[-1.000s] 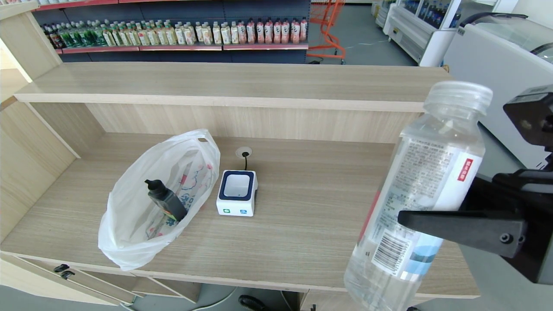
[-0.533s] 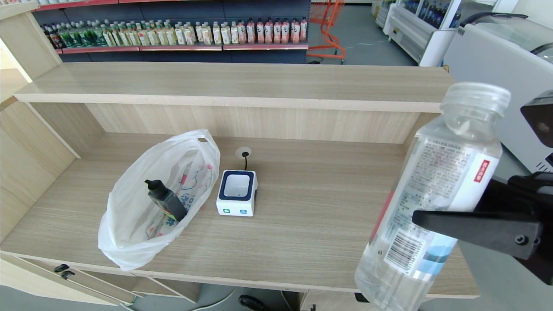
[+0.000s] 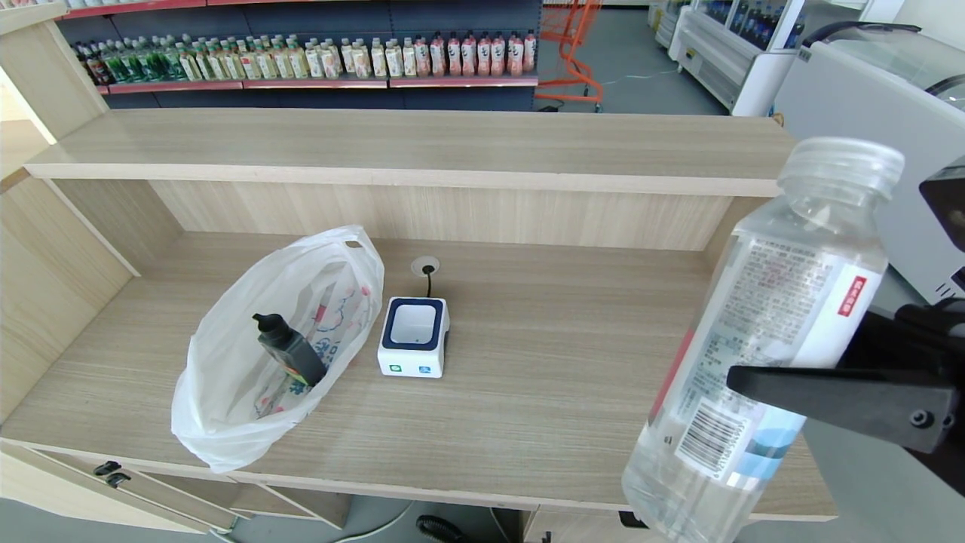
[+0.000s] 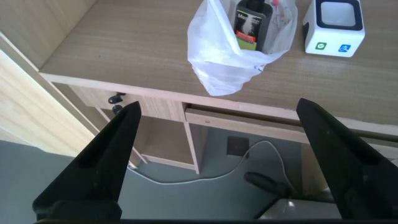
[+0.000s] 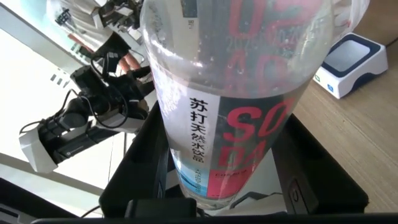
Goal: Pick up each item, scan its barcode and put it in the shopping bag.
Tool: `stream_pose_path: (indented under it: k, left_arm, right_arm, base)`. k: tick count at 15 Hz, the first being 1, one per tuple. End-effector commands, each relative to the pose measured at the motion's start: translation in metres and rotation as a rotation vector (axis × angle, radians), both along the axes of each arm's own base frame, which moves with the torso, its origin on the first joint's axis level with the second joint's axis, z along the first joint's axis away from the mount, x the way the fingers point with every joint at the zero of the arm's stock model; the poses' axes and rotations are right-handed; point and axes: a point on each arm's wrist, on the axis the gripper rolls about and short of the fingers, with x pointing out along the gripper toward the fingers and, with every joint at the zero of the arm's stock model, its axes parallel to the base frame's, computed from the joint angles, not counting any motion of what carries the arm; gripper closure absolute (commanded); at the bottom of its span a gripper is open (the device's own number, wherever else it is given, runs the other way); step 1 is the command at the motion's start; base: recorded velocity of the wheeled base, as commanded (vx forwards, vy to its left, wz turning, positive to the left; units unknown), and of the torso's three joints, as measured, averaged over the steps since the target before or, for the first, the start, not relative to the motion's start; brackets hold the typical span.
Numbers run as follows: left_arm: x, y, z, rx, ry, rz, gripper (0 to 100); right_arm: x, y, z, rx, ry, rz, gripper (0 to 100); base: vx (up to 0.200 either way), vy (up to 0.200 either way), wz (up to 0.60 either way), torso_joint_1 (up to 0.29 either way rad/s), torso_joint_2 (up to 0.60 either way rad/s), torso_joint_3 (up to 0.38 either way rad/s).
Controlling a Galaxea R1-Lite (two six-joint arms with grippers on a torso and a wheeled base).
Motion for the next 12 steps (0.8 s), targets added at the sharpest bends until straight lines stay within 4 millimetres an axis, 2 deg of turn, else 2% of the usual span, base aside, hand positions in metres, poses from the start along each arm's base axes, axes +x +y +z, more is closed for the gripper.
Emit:
stream_pose_path:
  k: [1,6,7,12]
  left_arm:
    - [0.000,0.000,0.000,0.000,0.002,0.001,0]
    - [0.000,0.000,0.000,0.000,0.002,0.001,0]
    - [0.000,0.000,0.000,0.000,0.002,0.001,0]
    - [0.000,0.000,0.000,0.000,0.002,0.001,0]
  right_arm:
    - [-0.001,-0.001,0.000,0.000,-0.011,-0.003,100]
    - [0.009,-0.032,-0.017,-0.185,-0.232,-0.184,100]
    - [0.010,-0.045,-0.019,-0.266,-0.348,-0.265,100]
    - [0.014,-0.069,-0.023,-0.422,-0.538,-0.403,100]
  base:
    - [0.000,0.000,0.00,0.000,0.00,0.000]
    - [0.000,0.000,0.00,0.000,0.00,0.000]
    - [0.000,0.000,0.00,0.000,0.00,0.000]
    - [0.000,0.000,0.00,0.000,0.00,0.000]
